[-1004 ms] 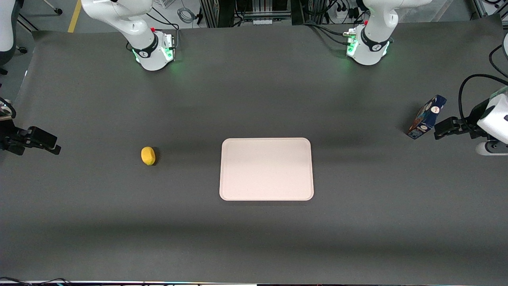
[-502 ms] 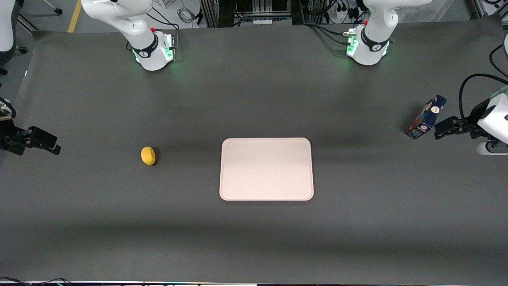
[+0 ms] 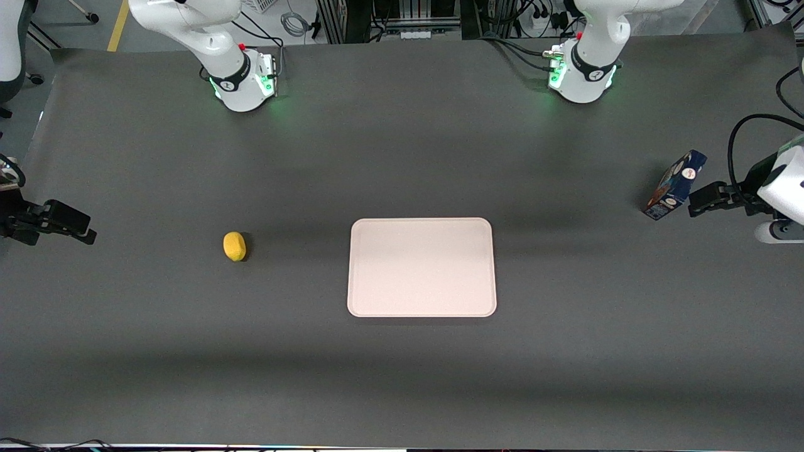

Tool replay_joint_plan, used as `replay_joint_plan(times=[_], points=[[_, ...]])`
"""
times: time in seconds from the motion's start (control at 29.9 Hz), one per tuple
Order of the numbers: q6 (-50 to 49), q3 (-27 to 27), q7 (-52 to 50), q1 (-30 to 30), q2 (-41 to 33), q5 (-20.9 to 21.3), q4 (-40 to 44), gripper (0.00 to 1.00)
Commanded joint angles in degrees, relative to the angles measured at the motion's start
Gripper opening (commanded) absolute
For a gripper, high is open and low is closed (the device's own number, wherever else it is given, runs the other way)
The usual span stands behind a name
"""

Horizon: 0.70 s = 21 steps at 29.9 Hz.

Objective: Place cookie box on tray

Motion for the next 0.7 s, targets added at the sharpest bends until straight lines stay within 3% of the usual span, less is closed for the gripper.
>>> replay_joint_plan(times=[0.0,0.54,0.67], points=[[-1.75,-0.04,0.08,0.26,0.28,-0.17,1.2,1.0],[-4.39,-0.65,1.05,1.76,0.01,0.0,1.2,1.0],[-6.32,-0.83,7.35,1.49,-0.25,1.05,1.11,1.0]])
